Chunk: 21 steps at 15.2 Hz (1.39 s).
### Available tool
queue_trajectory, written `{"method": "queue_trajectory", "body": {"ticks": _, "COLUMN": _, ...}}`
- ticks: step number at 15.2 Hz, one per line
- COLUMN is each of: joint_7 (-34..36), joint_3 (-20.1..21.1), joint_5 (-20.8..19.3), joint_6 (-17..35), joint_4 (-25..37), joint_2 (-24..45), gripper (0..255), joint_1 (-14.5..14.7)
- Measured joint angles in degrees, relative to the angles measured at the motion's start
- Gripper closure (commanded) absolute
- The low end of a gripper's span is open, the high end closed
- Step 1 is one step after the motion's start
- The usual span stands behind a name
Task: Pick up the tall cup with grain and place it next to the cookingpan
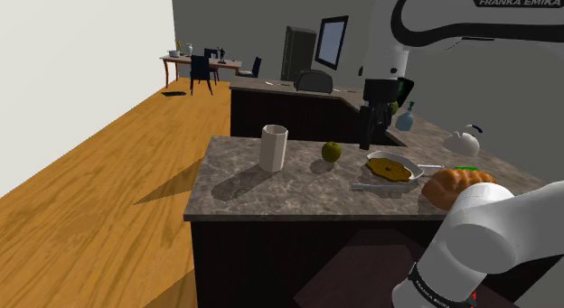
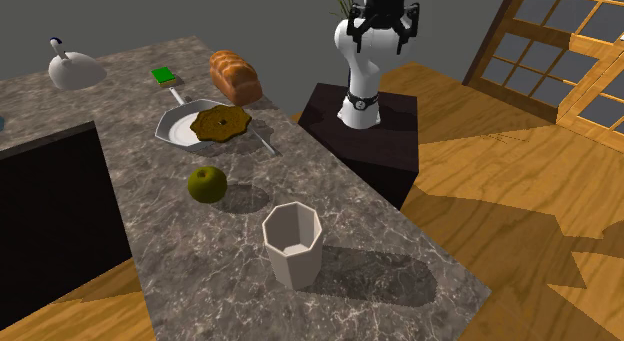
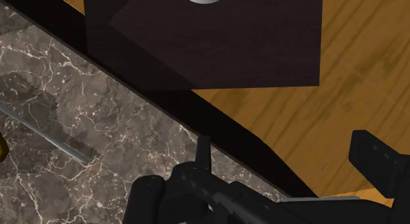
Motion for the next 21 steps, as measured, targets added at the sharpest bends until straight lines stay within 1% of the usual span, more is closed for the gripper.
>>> {"method": "queue_trajectory", "body": {"ticks": 1, "joint_7": 0.00, "joint_3": 0.00, "joint_5": 0.00, "joint_6": 0.00, "joint_4": 0.00, "joint_2": 0.00, "gripper": 0, "joint_1": 0.00}}
{"method": "queue_trajectory", "body": {"ticks": 3, "joint_7": -0.24, "joint_3": -0.13, "joint_5": -0.25, "joint_6": 1.73, "joint_4": 0.74, "joint_2": 2.46, "gripper": 0, "joint_1": -0.17}}
{"method": "queue_trajectory", "body": {"ticks": 11, "joint_7": -2.48, "joint_3": -1.82, "joint_5": -2.25, "joint_6": 11.22, "joint_4": 8.66, "joint_2": 19.69, "gripper": 0, "joint_1": -1.46}}
{"method": "queue_trajectory", "body": {"ticks": 17, "joint_7": -4.02, "joint_3": -3.10, "joint_5": -3.19, "joint_6": 15.41, "joint_4": 17.93, "joint_2": 32.92, "gripper": 0, "joint_1": -2.32}}
{"method": "queue_trajectory", "body": {"ticks": 21, "joint_7": -4.85, "joint_3": -3.77, "joint_5": -3.43, "joint_6": 16.48, "joint_4": 25.70, "joint_2": 41.59, "gripper": 0, "joint_1": -2.84}}
